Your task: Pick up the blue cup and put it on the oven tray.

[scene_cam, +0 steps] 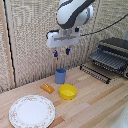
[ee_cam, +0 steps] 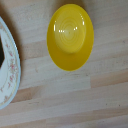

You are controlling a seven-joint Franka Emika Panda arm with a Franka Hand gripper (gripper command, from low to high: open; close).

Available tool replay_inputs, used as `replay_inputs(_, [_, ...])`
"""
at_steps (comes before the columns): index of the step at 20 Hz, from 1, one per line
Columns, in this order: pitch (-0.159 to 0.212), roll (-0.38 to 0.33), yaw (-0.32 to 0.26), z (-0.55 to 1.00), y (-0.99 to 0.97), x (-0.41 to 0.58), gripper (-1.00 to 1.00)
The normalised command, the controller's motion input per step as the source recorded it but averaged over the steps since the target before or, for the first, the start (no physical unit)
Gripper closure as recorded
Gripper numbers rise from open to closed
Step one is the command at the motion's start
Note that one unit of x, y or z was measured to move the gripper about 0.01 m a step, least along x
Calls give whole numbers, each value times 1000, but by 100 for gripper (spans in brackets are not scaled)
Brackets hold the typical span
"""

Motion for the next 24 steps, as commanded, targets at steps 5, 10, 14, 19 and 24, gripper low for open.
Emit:
replay_inputs(5, [51,27,-118,0,-402,602,-100])
replay_inputs(10, [109,35,-102,0,-486,579,-100])
replay_inputs(14, [163,32,-85,-15,-441,343,-100])
replay_inputs(19, [170,40,-69,-161,-435,312,-100])
replay_inputs(24, [76,17,-17,-262,-243,418,-100])
